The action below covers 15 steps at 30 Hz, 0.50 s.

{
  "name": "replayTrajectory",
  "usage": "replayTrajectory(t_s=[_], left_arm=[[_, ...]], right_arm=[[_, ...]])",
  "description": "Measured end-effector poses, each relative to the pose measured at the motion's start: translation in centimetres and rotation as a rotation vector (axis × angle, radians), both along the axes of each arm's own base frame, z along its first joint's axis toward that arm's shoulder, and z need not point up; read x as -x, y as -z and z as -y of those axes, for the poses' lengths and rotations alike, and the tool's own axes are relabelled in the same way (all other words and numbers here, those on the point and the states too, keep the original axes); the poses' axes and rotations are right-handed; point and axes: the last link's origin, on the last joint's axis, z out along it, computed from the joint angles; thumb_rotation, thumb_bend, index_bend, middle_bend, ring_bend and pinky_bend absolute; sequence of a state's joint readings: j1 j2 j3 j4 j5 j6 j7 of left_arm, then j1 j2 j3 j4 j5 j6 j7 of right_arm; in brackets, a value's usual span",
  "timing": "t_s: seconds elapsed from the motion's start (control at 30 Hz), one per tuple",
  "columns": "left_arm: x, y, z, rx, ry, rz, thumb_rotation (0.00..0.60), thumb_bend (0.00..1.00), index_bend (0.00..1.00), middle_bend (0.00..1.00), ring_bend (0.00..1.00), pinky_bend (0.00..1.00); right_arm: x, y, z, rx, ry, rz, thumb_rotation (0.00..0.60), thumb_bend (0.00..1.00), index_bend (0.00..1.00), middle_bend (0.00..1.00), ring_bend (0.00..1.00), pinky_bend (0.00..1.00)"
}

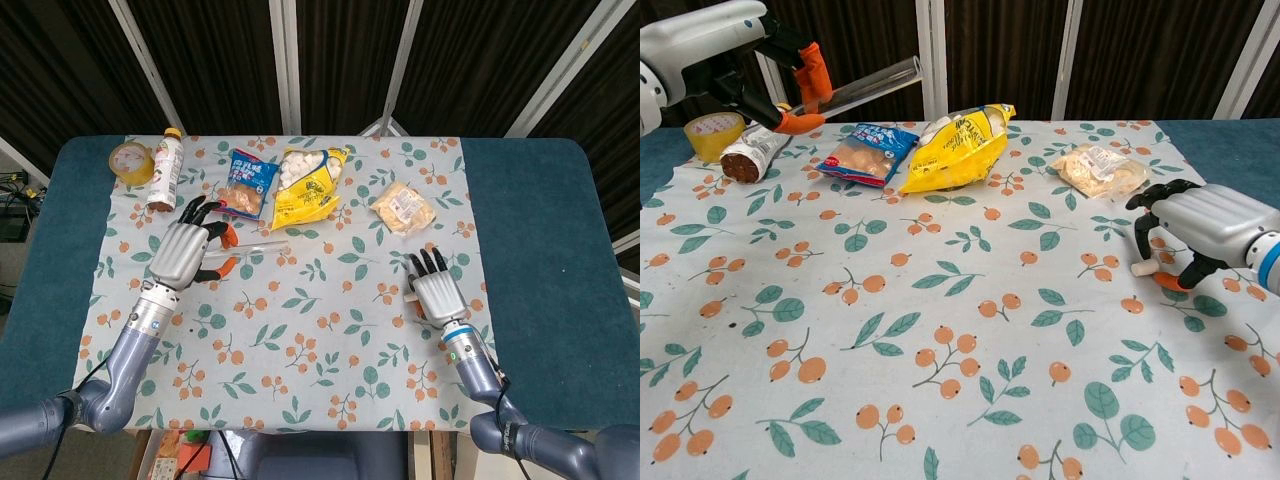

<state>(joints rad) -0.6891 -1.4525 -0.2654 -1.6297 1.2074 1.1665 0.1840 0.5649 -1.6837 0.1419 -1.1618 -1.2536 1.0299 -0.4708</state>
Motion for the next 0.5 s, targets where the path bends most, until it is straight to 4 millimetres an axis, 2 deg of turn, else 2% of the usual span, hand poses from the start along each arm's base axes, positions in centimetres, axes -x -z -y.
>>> replayTrajectory(t_s=[0.2, 0.5], left_arm=[[0.16, -0.01, -0.09, 0.0, -0.005, 0.001, 0.6, 0.77, 0.67, 0.65, 0.14, 0.0], [0.26, -0.14, -0.13, -0.004, -0.006, 0.005, 0.6, 0.77, 0.67, 0.65, 0.15, 0.0]], right_arm=[[0.11, 0.05, -0.1, -0.006, -0.005, -0.009, 0.6, 0.38, 0.51, 0.14, 0.01, 0.0], [-0.18, 0.25, 0.01, -0.007, -0.018, -0.02, 0.6, 0.39, 0.63, 0.17, 0.01, 0.0]])
